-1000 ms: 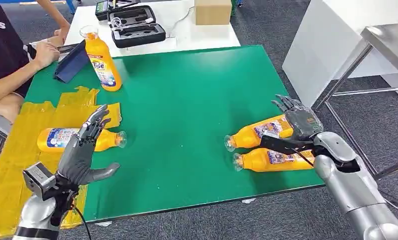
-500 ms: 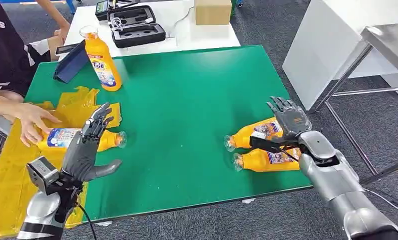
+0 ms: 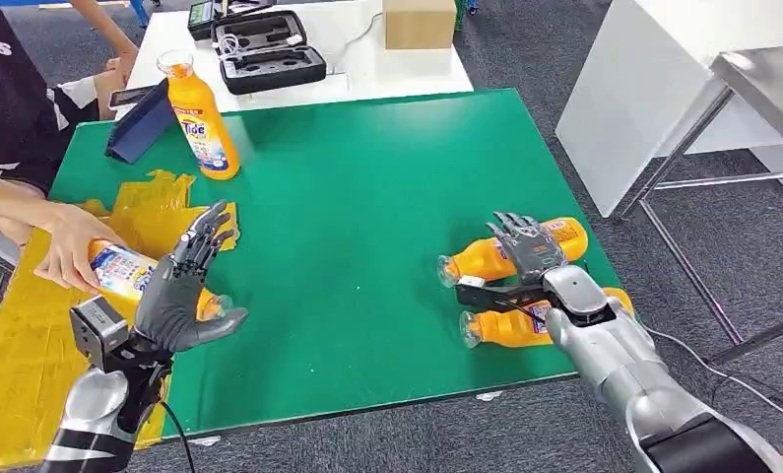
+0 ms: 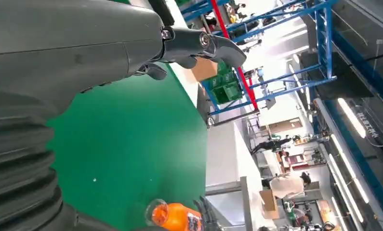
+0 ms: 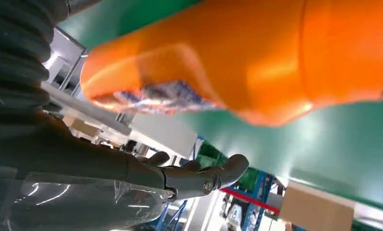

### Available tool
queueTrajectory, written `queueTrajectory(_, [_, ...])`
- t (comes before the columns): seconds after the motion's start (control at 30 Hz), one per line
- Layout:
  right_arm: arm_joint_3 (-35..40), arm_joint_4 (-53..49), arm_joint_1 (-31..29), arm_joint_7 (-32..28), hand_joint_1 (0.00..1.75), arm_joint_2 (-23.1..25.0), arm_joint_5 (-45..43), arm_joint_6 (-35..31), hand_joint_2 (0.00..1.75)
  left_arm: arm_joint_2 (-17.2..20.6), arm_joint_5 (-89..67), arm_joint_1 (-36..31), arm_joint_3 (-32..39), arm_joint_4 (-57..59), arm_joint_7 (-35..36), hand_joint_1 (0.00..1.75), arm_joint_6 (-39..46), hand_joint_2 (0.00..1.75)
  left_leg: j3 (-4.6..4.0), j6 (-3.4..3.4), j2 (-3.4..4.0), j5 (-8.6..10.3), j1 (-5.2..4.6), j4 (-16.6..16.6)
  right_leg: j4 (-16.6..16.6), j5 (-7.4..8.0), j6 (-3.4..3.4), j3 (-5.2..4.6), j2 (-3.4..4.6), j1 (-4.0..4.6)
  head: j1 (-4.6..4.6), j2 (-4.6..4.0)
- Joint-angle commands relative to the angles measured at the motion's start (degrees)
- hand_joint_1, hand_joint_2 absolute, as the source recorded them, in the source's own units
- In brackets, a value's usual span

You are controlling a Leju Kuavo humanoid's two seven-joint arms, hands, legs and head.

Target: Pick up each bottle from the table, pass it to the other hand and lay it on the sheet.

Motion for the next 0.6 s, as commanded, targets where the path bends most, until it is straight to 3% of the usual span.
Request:
queueTrajectory(0.03, [3.68, 12.41, -5.83, 1.92, 0.0, 3.9, -0.03, 4.64, 1.75, -0.61, 0.47, -1.7, -0.69, 4.35, 0.92, 0.0, 0.7, 1.75, 0.23, -0.04, 0.0, -0.09, 0.01, 0.0, 0.0, -0.07, -0.08, 0.2, 0.1, 0.0, 0.0, 0.0])
queueTrajectory(0.17, [3.79, 15.13, -6.9, 4.78, 0.05, 4.67, -0.05, 7.31, 1.75, -0.74, 0.47, -1.4, -0.6, 4.6, 1.1, 0.0, 0.76, 1.75, 0.31, -0.04, 0.02, -0.11, 0.02, -0.01, -0.01, -0.08, -0.09, 0.26, 0.13, 0.01, 0.02, 0.0])
queueTrajectory(0.3, [3.27, 16.16, -6.84, 6.12, 0.59, 4.73, -0.28, 6.85, 1.75, -0.85, 0.42, -1.23, -0.72, 4.81, 1.23, 0.0, 0.83, 1.75, 0.44, -0.05, -0.07, -0.13, 0.02, -0.01, 0.0, -0.13, -0.11, 0.39, 0.07, 0.0, 0.0, 0.0])
queueTrajectory(0.53, [3.25, 16.2, -6.79, 6.1, 0.59, 4.65, -0.28, 6.76, 1.75, -0.86, 0.42, -1.2, -0.73, 4.81, 1.23, 0.0, 0.83, 1.75, 0.39, -0.02, -0.09, -0.11, 0.03, -0.01, -0.02, -0.13, -0.09, 0.38, 0.01, 0.01, 0.02, 0.0])
queueTrajectory(0.57, [3.18, 16.3, -6.86, 6.22, 0.89, 4.71, -0.3, 6.73, 1.75, -0.83, 0.41, -1.22, -0.73, 4.77, 1.26, 0.0, 0.86, 1.75, 0.34, -0.02, -0.08, -0.09, 0.02, -0.02, -0.02, -0.11, -0.08, 0.34, 0.01, 0.01, 0.0, 0.0])
queueTrajectory(0.6, [3.08, 16.39, -6.86, 6.35, 1.03, 4.74, -0.32, 6.6, 1.75, -0.81, 0.39, -1.18, -0.75, 4.73, 1.3, 0.0, 0.88, 1.75, 0.27, -0.01, -0.06, -0.05, 0.0, -0.03, -0.03, -0.07, -0.06, 0.26, 0.0, -0.01, 0.0, 0.0])
